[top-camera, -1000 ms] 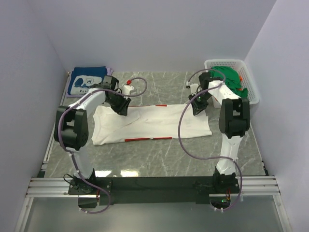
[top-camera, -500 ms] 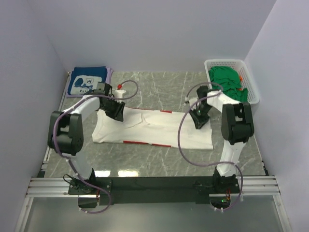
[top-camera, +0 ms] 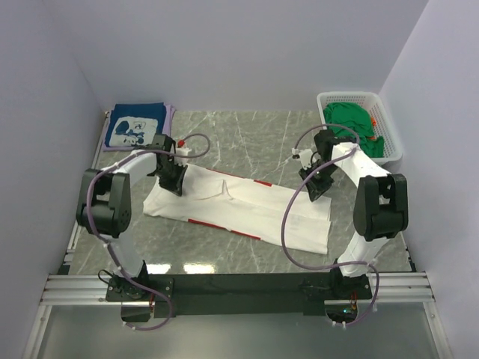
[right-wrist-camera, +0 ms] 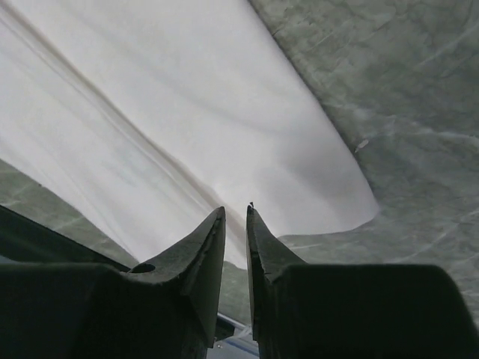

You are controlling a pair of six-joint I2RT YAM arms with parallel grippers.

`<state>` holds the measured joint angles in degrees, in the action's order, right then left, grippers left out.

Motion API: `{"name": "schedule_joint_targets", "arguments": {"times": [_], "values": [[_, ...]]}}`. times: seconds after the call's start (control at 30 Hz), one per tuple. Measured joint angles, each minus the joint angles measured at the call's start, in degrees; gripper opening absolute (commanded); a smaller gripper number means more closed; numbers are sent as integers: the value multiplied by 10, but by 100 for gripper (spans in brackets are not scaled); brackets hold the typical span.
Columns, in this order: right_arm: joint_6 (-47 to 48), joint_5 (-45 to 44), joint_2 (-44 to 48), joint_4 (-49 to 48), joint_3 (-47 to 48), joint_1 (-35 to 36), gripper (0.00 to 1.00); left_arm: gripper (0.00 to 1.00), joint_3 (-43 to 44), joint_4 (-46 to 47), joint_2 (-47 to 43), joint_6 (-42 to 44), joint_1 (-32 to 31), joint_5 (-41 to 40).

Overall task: Fold and stack the t-shirts
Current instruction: Fold the tshirt

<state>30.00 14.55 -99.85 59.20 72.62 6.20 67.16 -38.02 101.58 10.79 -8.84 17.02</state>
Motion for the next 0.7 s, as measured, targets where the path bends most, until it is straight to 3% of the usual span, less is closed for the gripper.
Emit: {"name": "schedule_joint_targets", "arguments": {"times": [0.2,0.3,0.43,0.6,0.7], "values": [[-3,-6,-31,-9,4,-1,25,1,83,-24,86,-8,-16,-45],[-3,-10,-33,-8,0,-1,25,1,177,-42,150,-2,-28,-56],[6,-23,-33,-12,-6,-1,26,1,368,-63,274,18,-40,-65],[12,-33,-34,-13,-23,13,26,17,595,-45,409,36,-45,-63],[12,-33,-43,-20,-33,39,26,20,594,-16,408,46,-45,-63]]}}
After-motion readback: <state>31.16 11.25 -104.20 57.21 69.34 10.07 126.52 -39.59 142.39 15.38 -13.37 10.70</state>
